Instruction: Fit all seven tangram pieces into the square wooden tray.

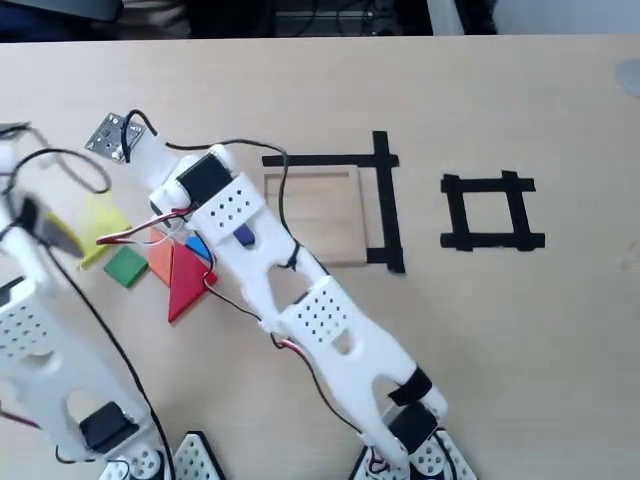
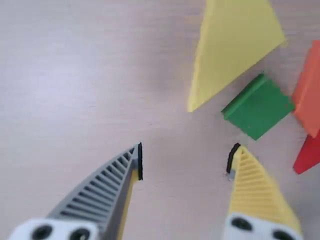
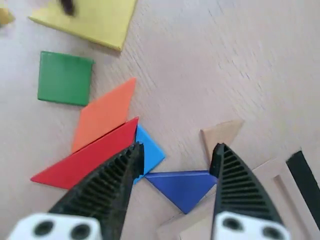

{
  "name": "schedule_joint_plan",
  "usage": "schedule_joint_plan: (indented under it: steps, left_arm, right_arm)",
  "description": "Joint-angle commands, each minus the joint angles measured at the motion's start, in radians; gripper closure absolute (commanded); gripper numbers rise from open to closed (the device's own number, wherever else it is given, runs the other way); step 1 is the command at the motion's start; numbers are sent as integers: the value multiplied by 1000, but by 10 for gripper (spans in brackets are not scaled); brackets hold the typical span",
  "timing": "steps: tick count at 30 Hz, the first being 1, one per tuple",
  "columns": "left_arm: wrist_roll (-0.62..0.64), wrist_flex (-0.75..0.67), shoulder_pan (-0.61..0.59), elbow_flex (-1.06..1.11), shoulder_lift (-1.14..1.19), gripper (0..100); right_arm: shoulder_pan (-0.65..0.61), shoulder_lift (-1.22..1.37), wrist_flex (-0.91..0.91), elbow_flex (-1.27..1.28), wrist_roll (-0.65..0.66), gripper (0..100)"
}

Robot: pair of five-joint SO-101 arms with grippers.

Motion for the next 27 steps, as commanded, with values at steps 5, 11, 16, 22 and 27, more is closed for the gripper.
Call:
schedule_joint_plan:
  steps: [5, 11, 16, 22, 27]
  left_arm:
    - [318, -101, 122, -56, -57, 708]
    - [551, -107, 174, -54, -57, 710]
    - [605, -203, 171, 10, -57, 711]
    - [652, -396, 171, 186, -58, 711]
    - [736, -410, 176, 208, -57, 711]
  right_arm:
    - [29, -153, 40, -47, -106, 761]
    - [147, -159, 41, -8, -184, 764]
    - [190, -232, 41, 193, -184, 870]
    - [282, -464, 40, 533, -181, 796]
    - [396, -688, 34, 822, -158, 783]
